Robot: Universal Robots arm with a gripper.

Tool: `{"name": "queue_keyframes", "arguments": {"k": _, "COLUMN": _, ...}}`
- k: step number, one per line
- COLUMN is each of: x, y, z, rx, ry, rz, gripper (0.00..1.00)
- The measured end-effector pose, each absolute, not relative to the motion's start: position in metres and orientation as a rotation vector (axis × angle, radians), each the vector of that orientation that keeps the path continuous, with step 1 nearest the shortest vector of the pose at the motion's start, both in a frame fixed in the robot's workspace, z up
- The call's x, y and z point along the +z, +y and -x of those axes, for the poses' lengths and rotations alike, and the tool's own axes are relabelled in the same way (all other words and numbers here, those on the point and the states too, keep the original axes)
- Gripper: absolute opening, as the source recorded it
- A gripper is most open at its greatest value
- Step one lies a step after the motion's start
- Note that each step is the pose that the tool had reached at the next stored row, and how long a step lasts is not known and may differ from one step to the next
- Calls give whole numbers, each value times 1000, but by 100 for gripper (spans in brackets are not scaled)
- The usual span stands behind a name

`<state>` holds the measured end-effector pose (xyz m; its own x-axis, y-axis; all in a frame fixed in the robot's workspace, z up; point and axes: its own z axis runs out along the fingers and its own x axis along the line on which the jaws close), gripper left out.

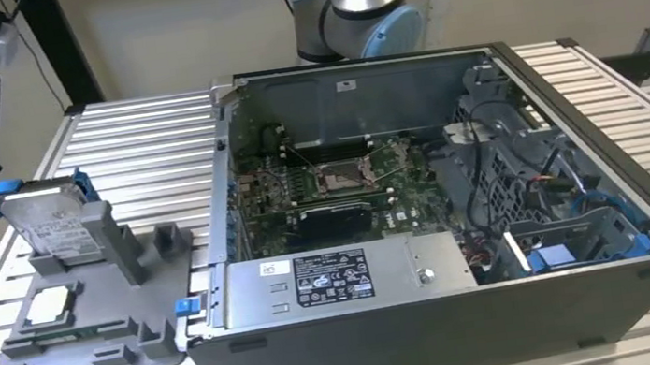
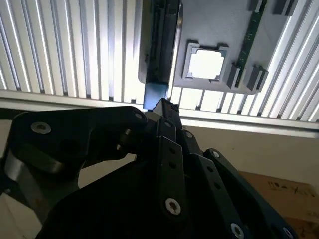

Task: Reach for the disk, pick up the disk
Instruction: 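Pick up the disk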

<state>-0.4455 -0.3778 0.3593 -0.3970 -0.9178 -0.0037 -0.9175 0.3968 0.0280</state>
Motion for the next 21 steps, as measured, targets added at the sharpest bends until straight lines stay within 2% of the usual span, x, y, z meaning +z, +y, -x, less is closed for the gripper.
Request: {"name": "queue_keyframes", "arguments": {"k": 21, "x": 359, "y": -378, "z": 446, "rx": -31, "ry": -2244, "rz": -2181, "gripper": 0}}
